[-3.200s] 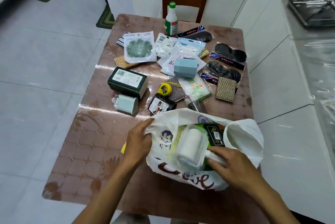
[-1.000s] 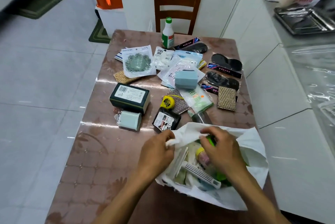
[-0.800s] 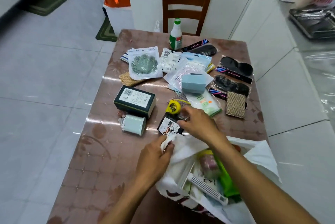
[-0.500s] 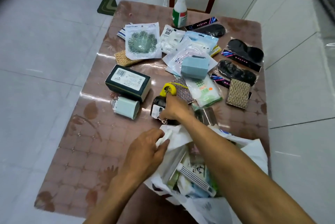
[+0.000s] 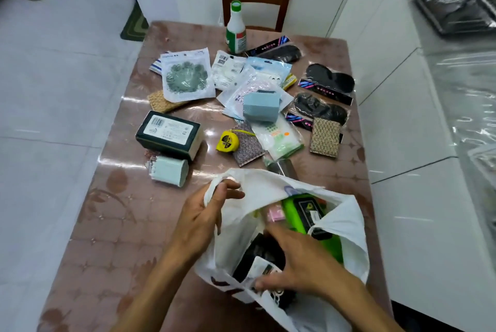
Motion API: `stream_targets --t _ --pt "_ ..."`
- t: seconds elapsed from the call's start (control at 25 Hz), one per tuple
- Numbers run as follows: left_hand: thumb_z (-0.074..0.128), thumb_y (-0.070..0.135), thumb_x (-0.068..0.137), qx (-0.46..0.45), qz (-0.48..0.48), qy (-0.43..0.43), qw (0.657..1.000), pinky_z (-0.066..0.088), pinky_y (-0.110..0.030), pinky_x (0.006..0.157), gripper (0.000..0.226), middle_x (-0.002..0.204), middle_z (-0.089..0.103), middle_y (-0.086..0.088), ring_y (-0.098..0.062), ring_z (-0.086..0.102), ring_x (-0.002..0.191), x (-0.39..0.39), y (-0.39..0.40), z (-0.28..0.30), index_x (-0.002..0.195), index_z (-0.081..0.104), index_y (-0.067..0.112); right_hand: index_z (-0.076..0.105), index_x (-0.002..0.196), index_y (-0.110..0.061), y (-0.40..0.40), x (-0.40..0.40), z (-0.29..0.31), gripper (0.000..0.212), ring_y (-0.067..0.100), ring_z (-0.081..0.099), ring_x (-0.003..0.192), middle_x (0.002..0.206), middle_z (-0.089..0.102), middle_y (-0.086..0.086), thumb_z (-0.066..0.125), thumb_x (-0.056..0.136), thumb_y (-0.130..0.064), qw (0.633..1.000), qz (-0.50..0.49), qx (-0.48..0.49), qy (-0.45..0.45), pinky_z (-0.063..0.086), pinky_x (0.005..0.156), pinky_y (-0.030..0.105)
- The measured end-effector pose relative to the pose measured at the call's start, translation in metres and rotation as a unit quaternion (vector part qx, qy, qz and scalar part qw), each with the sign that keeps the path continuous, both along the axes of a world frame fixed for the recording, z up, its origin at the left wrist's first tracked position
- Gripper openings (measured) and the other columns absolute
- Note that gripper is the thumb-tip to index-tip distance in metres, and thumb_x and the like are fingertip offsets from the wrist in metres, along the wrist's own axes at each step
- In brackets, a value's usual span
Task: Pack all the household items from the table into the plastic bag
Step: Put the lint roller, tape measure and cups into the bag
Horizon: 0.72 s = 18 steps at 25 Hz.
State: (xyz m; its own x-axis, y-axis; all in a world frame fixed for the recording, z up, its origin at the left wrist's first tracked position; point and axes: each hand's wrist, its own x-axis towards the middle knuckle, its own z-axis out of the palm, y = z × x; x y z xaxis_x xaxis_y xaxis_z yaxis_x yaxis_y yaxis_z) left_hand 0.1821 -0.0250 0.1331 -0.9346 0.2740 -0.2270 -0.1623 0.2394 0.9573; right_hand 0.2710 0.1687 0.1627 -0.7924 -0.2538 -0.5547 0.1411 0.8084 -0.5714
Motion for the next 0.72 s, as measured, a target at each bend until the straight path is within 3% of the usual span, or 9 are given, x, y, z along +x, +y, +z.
stream_targets --t 0.08,0.16,0.24,0.32,0.4,0.48,0.6,0.72 --pt "0.046 0.033 0.101 0.005 -0.013 0.008 1.0 0.051 -0.024 0.067 0.026 0.068 0.07 0.012 -0.011 0.069 0.078 0.002 0.002 0.001 0.107 0.067 0.019 0.053 0.11 -0.04 -0.005 -0.01 0.003 0.055 0.005 0.061 0.098 0.111 0.064 -0.018 0.065 0.068 -0.074 0.999 -0.026 -0.018 0.04 0.051 0.079 0.029" --pt "0.049 0.025 0.101 -0.006 -0.013 0.023 1.0 0.045 -0.013 0.069 0.021 0.084 0.072 0.008 0.003 0.064 0.077 0.005 0.004 0.001 0.107 0.067 0.017 0.064 0.093 -0.031 0.013 -0.038 -0.002 0.039 0.004 0.065 0.082 0.092 0.07 -0.014 0.061 0.077 -0.066 0.98 -0.164 -0.08 0.077 0.055 0.073 0.031" --pt "0.051 0.025 0.099 -0.011 -0.011 0.042 0.999 0.046 -0.014 0.071 0.019 0.098 0.071 0.006 0.0 0.063 0.081 0.006 0.004 0.003 0.105 0.067 0.018 0.066 0.097 -0.024 0.045 -0.084 -0.034 0.037 0.015 0.066 0.083 0.094 0.071 -0.005 0.062 0.082 -0.058 0.958 -0.261 -0.008 0.118 0.056 0.074 0.039" --pt "0.05 0.03 0.097 -0.023 -0.012 0.055 0.998 0.045 -0.016 0.066 0.02 0.101 0.07 0.01 0.0 0.061 0.076 0.008 0.004 0.008 0.106 0.066 0.022 0.061 0.112 -0.02 0.067 -0.124 -0.078 0.058 0.026 0.064 0.096 0.11 0.069 0.004 0.064 0.071 -0.062 0.961 -0.253 0.103 0.031 0.053 0.083 0.04" --pt "0.05 0.027 0.099 -0.036 -0.008 0.071 0.997 0.045 -0.013 0.068 0.019 0.089 0.07 0.018 0.002 0.059 0.072 0.008 0.003 0.013 0.108 0.067 0.022 0.061 0.117 -0.02 0.073 -0.139 -0.119 0.082 0.028 0.064 0.101 0.12 0.067 0.008 0.066 0.052 -0.07 0.957 -0.257 0.09 -0.098 0.052 0.09 0.039" --pt "0.048 0.02 0.101 -0.038 0.003 0.076 0.996 0.045 -0.011 0.066 0.021 0.073 0.067 0.018 -0.001 0.057 0.06 0.008 0.0 0.017 0.111 0.067 0.019 0.062 0.117 -0.018 0.065 -0.141 -0.133 0.08 0.028 0.063 0.102 0.119 0.066 0.008 0.072 0.052 -0.064 0.95 -0.281 0.055 -0.123 0.051 0.088 0.036" --pt "0.046 0.022 0.1 -0.012 0.03 0.062 0.998 0.046 -0.01 0.068 0.026 0.085 0.07 0.006 -0.009 0.056 0.057 0.006 -0.002 0.018 0.115 0.068 0.019 0.054 0.123 -0.021 0.061 -0.141 -0.104 0.084 0.026 0.063 0.103 0.114 0.064 0.001 0.077 0.054 -0.063 0.925 -0.38 0.013 0.019 0.051 0.086 0.034" --pt "0.044 0.027 0.1 0.015 0.047 0.036 0.998 0.047 -0.009 0.066 0.03 0.105 0.072 -0.005 -0.025 0.058 0.058 0.003 0.002 0.009 0.122 0.064 0.022 0.053 0.121 -0.028 0.071 -0.125 -0.039 0.074 0.018 0.066 0.097 0.11 0.068 0.001 0.081 0.058 -0.053 0.855 -0.445 -0.186 0.193 0.057 0.08 0.035"
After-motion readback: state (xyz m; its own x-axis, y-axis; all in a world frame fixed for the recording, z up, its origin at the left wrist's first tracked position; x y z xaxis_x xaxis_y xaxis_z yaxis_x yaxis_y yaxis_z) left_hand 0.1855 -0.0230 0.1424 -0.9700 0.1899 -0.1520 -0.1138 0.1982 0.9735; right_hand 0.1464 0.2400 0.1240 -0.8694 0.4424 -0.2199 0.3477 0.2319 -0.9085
